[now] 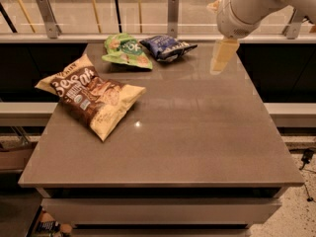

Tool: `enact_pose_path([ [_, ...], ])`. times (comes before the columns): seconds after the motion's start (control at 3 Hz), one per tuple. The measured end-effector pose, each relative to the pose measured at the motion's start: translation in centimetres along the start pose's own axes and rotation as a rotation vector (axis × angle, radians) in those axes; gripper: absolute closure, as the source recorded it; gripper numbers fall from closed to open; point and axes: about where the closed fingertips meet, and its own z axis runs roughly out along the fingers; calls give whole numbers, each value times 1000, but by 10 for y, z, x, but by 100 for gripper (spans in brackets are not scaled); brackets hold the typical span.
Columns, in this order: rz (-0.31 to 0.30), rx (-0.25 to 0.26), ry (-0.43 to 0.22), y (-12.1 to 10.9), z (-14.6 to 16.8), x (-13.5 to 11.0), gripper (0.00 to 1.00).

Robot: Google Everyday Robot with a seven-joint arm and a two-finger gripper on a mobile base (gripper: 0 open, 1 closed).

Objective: Move blue chip bag near brown chip bag

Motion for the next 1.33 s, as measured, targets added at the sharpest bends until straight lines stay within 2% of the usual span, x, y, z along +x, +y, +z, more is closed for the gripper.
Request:
enact_pose_path([
  [0.33, -14, 32, 17, -2, -1, -2, 0],
  [0.67, -62, 94, 12, -15, 19, -3, 0],
  [1.0, -91, 144, -18, -27, 43, -1, 0],
  [1.33, -113, 166, -49, -37, 63, -2, 0],
])
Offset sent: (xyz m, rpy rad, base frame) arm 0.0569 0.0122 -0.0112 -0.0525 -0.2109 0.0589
